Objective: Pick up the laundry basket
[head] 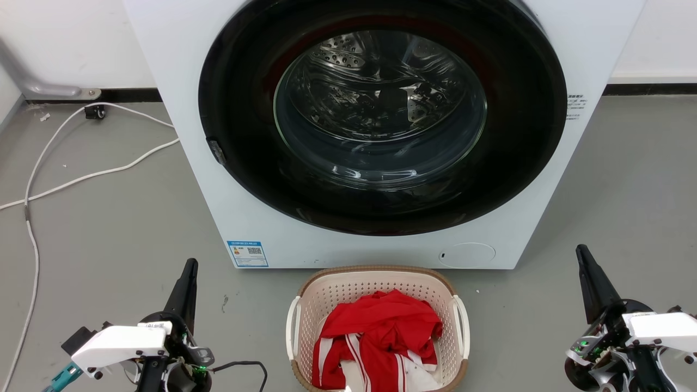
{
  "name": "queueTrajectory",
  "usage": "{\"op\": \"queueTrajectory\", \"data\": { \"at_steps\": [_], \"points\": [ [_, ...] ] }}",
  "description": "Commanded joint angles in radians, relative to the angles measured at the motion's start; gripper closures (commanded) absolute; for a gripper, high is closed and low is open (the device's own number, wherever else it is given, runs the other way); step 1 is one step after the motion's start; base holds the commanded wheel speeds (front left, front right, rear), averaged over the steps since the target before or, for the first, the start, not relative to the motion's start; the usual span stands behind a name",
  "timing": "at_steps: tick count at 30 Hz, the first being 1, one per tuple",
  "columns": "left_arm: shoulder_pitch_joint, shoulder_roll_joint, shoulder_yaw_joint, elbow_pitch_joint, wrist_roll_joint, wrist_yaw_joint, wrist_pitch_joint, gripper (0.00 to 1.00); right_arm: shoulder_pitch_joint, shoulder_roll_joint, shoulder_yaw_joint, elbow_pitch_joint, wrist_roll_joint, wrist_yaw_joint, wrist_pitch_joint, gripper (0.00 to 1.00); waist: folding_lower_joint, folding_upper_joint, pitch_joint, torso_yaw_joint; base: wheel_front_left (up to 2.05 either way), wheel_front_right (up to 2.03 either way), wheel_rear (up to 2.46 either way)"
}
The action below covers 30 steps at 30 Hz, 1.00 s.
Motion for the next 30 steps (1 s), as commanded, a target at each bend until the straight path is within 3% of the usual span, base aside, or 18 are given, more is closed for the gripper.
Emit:
{"op": "queueTrajectory", "data": {
  "at_steps": [1,11,12,22,30],
  "points": [
    [-0.006,-0.005,0.004,0.001,0.005,-0.002,0.002,1.00,-0.011,0.004,-0.002,0.002,-0.005,0.000,0.004,1.00,-0.0001,0.0000,0.000,0.000,0.00,0.00,0.00],
    [-0.006,-0.007,0.008,0.001,0.009,-0.002,0.007,1.00,-0.011,0.007,-0.006,0.002,-0.009,0.000,0.007,1.00,-0.0001,0.0000,0.000,0.000,0.00,0.00,0.00],
    [-0.006,-0.008,0.009,0.001,0.010,-0.002,0.006,0.00,-0.011,0.007,-0.007,0.002,-0.008,0.000,0.007,0.00,-0.0001,0.0000,0.000,0.000,0.00,0.00,0.00],
    [0.009,-0.007,-0.038,-0.018,0.015,0.000,-0.034,0.00,0.021,0.008,0.030,-0.022,-0.026,0.000,-0.033,0.00,0.0000,0.0000,0.001,0.001,0.00,0.00,0.00],
    [0.011,-0.009,-0.052,-0.062,0.098,0.000,-0.070,0.00,0.028,0.008,0.048,-0.038,-0.153,0.000,-0.068,0.00,0.0000,0.0000,0.001,0.002,0.00,0.00,0.00]
  ]
}}
